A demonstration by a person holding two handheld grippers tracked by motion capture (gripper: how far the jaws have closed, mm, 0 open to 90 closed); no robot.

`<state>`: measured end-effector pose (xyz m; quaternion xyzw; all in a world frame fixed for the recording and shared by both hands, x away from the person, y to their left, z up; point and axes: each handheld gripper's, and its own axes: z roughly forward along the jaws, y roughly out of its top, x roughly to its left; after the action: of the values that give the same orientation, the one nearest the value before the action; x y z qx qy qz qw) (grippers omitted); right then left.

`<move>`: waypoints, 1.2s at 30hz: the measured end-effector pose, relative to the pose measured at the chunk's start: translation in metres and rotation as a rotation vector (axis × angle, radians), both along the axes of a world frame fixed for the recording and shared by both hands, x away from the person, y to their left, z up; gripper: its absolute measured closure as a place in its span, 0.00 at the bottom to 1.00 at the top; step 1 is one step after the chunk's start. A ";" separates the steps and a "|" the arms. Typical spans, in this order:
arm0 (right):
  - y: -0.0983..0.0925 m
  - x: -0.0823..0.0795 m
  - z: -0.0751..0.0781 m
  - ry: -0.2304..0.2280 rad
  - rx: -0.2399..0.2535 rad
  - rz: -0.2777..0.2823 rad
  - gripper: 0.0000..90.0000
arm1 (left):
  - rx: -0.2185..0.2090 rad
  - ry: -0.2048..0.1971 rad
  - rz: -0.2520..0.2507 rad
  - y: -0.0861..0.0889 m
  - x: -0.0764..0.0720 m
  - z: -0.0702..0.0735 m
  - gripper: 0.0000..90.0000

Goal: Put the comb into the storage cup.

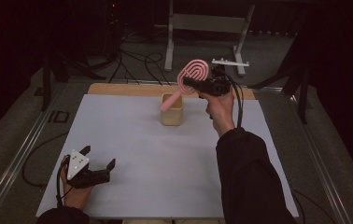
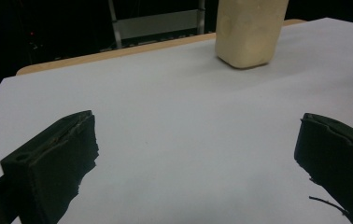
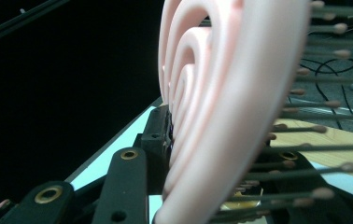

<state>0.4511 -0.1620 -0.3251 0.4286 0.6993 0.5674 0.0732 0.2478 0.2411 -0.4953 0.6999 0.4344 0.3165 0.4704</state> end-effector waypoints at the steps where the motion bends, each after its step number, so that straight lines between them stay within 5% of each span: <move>1: 0.000 0.001 -0.001 -0.002 -0.001 -0.001 0.71 | 0.000 -0.001 -0.001 0.000 0.000 0.000 0.00; 36: 0.007 0.019 -0.010 -0.005 0.012 -0.096 0.71 | -0.017 -0.008 -0.001 -0.001 -0.001 0.000 0.00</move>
<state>0.4705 -0.1555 -0.3354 0.4609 0.6741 0.5685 0.0995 0.2469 0.2400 -0.4951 0.6948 0.4350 0.3154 0.4781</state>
